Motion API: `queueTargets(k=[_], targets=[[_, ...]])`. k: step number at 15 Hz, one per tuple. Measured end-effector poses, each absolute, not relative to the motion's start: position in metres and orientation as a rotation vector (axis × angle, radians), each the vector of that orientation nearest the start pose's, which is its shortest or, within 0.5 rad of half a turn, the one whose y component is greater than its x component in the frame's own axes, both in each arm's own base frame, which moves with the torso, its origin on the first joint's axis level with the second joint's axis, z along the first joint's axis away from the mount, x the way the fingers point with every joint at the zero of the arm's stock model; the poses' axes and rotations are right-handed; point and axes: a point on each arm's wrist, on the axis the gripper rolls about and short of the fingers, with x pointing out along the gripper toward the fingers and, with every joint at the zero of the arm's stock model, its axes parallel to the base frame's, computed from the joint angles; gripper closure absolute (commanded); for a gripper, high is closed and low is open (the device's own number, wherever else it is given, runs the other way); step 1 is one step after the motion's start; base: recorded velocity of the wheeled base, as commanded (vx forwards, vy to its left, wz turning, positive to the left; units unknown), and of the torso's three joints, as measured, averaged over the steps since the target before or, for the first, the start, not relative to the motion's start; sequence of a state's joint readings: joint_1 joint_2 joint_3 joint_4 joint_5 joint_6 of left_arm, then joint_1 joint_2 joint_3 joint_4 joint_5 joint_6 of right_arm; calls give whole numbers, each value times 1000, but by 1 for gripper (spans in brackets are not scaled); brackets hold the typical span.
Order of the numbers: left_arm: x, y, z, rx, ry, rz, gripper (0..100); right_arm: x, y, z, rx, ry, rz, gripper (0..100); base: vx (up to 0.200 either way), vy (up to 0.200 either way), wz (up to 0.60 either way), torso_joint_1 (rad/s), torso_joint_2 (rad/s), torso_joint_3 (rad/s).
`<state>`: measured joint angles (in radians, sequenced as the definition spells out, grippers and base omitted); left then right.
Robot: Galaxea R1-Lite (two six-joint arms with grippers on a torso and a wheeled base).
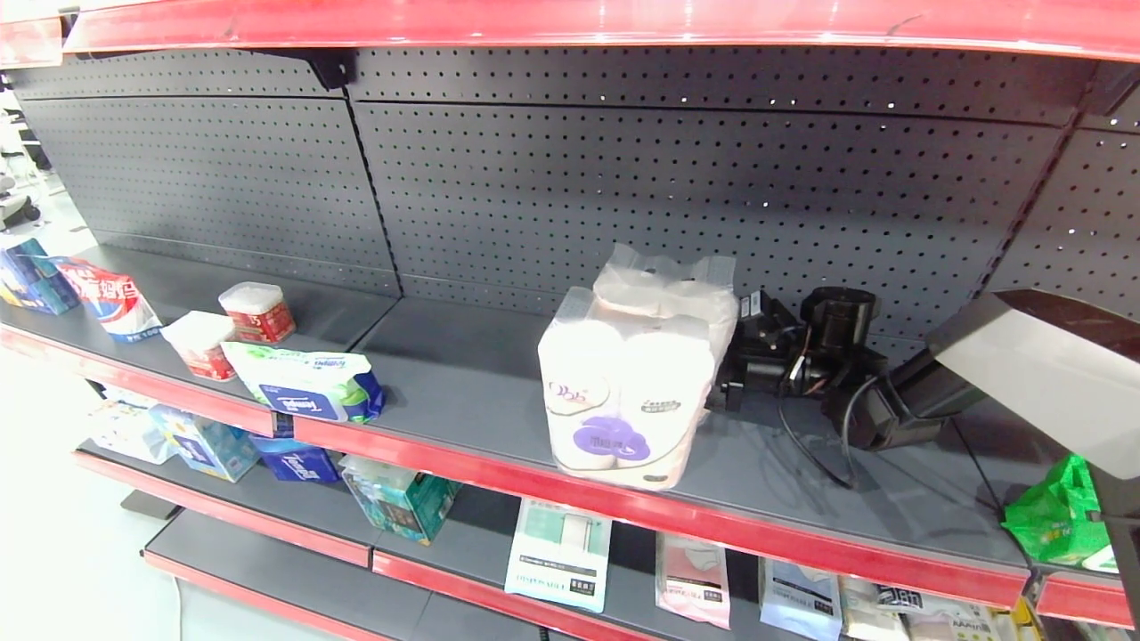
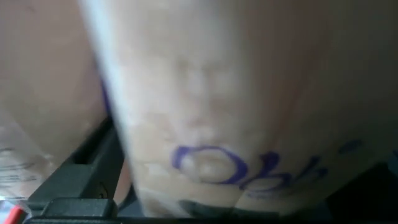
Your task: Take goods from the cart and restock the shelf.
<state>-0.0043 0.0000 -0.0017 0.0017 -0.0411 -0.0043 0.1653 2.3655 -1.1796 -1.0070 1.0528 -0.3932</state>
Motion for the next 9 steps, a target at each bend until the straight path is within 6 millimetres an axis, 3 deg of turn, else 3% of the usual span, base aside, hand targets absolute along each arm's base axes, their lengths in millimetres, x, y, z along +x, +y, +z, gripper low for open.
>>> queueTargets(k=[5,9], targets=[[-23,-1,76,-4,0,-45,0,399,64,68,-228,4,1178,0,0,0,0,0,0,0],[-23,-1,76,-4,0,-45,0,385,45,77,-227,19,1126,0,0,0,0,0,0,0]])
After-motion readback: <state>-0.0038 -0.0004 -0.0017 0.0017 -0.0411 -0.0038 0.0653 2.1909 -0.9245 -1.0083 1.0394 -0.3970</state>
